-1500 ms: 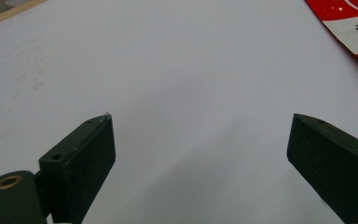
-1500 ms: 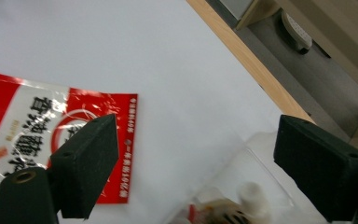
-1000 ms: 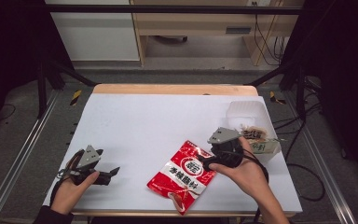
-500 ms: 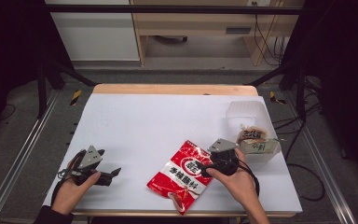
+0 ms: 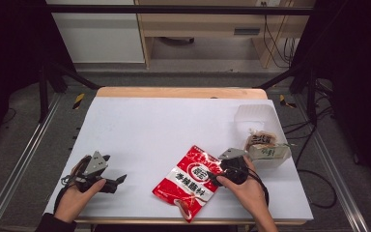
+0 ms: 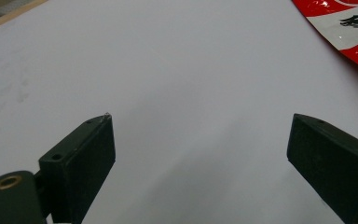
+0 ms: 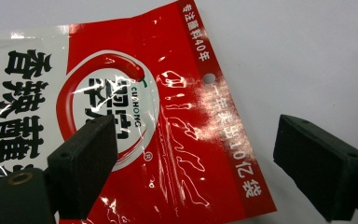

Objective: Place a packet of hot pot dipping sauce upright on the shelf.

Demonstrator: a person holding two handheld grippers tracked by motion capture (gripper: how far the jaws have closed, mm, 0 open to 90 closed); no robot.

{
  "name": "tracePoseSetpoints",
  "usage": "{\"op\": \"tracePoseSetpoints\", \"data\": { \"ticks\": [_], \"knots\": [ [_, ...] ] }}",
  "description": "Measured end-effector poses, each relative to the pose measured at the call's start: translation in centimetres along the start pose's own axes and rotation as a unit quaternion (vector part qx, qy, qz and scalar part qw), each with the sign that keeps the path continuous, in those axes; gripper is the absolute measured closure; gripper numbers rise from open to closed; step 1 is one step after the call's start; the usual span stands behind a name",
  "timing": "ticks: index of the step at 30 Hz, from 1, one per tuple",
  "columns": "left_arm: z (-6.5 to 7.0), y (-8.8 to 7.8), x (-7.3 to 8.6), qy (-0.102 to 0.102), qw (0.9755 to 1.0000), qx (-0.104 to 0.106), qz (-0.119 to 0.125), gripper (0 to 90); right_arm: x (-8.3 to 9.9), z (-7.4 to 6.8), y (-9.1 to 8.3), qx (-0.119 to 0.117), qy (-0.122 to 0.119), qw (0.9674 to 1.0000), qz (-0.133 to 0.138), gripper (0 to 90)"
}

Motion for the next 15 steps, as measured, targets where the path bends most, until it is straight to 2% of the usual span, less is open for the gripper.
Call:
{"op": "tracePoseSetpoints", "data": {
  "ticks": [8,15],
  "knots": [
    [0.06,0.11,-0.03,0.001,1.0000,0.003,-0.001,7.5,0.49,0.29,0.55,-0.011,0.017,0.9997,-0.016,13.4],
    [0.12,0.13,-0.05,0.003,1.0000,0.004,-0.002,7.5,0.58,0.24,0.45,-0.021,0.020,0.9994,-0.018,15.0]
  ]
}}
Point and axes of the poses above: each handheld gripper's, and its own axes: y roughly forward along the jaws, x roughly out of its underside, z roughly to its right, the point moved 2 cm from there along y, roughly forward along the jaws, and after that the axes turned 1 degree about -z, right-handed, at the moved point
